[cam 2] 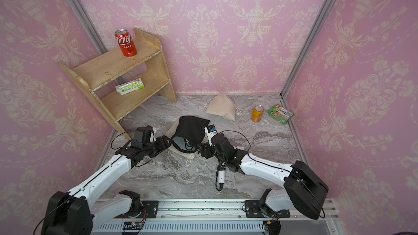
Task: Pack away hair dryers
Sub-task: Adjust the hair dryer in the drawstring bag, then pull the drawstrings on both sides of the drawstring bag.
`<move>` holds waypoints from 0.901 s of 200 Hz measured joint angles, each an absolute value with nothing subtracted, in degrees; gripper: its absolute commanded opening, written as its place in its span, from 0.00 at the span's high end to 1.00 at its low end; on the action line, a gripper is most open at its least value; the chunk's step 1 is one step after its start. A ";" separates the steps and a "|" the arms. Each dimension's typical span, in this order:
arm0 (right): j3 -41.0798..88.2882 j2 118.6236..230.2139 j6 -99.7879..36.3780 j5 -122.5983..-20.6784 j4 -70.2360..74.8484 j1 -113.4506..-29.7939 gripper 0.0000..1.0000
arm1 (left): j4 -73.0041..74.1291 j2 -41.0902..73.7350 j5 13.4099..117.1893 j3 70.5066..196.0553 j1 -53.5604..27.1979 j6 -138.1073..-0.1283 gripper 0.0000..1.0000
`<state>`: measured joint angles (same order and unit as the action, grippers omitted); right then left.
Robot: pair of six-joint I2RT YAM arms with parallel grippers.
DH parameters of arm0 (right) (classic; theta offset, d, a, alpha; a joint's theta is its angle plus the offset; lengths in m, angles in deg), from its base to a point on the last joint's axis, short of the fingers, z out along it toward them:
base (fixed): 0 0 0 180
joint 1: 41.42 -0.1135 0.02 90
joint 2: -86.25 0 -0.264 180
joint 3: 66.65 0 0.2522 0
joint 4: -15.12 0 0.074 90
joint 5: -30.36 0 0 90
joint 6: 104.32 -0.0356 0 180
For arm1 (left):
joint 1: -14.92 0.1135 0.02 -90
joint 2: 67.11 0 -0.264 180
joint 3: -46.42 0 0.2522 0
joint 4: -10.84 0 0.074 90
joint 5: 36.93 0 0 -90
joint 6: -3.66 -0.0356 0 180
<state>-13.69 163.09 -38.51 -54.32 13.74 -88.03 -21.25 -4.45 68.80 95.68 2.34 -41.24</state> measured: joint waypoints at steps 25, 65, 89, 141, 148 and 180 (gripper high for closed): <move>-14.25 163.09 -39.29 -53.84 14.04 -87.31 0.29 | -23.02 -4.76 69.43 95.31 5.55 -39.88 0.24; -14.80 164.01 -40.47 -53.81 14.81 -87.24 0.29 | -17.64 -1.55 73.95 92.93 9.18 -30.74 0.24; -15.26 164.78 -41.13 -53.77 15.14 -87.24 0.29 | -12.61 0.46 75.24 92.47 9.29 -23.12 0.24; -15.98 164.86 -41.32 -53.66 15.68 -87.24 0.29 | -3.87 0.40 73.58 89.61 9.88 -6.72 0.23; -16.00 164.86 -41.32 -53.66 15.68 -87.24 0.29 | -3.35 0.40 73.26 89.15 9.90 -4.93 0.23; -16.00 164.86 -41.32 -53.66 16.12 -87.24 0.29 | -1.93 0.38 71.90 87.40 9.88 2.17 0.23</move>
<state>-16.00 164.86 -41.32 -53.66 16.12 -87.24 -1.93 0.38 71.90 87.40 9.88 2.17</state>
